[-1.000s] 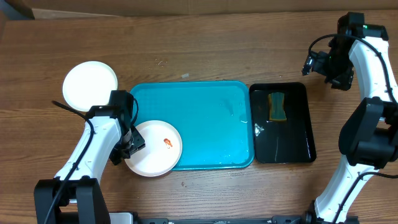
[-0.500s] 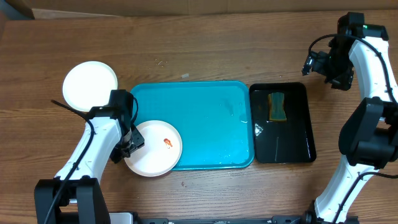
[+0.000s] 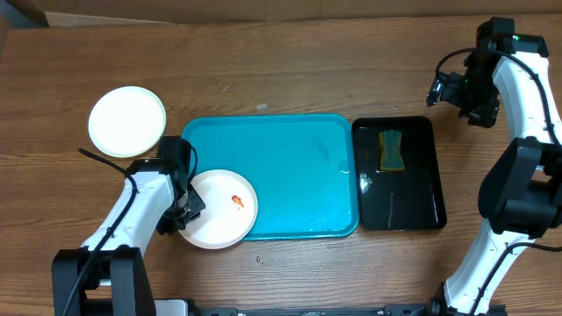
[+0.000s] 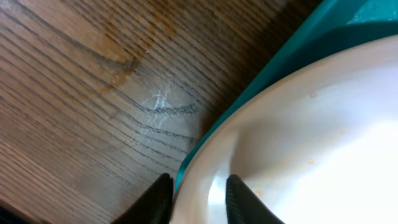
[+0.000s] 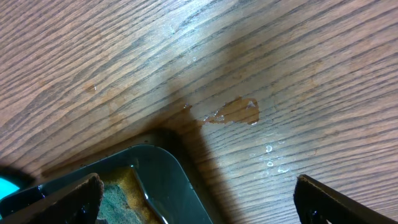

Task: Clean dirty plates on tray and stack at the side
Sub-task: 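Slide the sauce-smeared plate up onto the teal tray with the left gripper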

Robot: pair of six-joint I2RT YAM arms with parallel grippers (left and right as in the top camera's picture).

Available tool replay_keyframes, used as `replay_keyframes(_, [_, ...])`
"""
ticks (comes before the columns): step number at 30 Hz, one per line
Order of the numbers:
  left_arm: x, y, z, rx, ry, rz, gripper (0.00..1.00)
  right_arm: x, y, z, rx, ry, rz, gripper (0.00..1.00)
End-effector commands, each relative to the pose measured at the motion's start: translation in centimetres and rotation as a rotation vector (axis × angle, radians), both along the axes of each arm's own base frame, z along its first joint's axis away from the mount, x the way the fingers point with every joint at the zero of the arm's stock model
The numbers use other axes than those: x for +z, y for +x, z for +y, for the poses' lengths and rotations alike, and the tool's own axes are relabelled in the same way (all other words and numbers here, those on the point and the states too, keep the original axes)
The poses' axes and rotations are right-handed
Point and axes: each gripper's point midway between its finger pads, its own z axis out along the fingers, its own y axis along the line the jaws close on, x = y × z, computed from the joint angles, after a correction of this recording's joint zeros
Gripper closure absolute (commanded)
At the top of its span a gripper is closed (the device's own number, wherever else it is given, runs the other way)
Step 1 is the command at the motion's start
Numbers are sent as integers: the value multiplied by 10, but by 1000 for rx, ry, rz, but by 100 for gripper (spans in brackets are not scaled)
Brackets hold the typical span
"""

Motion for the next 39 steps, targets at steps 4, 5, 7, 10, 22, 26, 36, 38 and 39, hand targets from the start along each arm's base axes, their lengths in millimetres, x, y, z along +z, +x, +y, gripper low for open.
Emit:
replay_keyframes(4, [-2,-4,2,4,4,14,83,8,5,-2,-11,-3,-27,0])
replay_keyframes(5, [-2,-4,1,4,0,15,85,8,5,-2,-11,-3,-27,0])
replay_keyframes(7, [-3,-4,-3,5,-25,14,89,8,5,-2,-11,-3,-27,0])
replay_keyframes(10, [-4,-1,-13,3,-82,6,93,8,5,-2,-11,-3,-27,0])
replay_keyframes(22, [3,53,-74,-192,-430,-226,96,8,5,-2,-10,-3,-27,0])
replay_keyframes(26, [5,66,-79,-209,-431,-278,96,8,5,-2,-11,-3,-27,0])
replay_keyframes(36, [13,86,-125,-359,-443,-374,93,8,5,-2,-11,-3,-27,0])
replay_keyframes(38, [16,89,-137,-398,-450,-395,91,8,5,-2,-11,-3,-27,0])
replay_keyframes(39, [16,89,-141,-412,-451,-402,90,8,5,-2,-11,-3,-27,0])
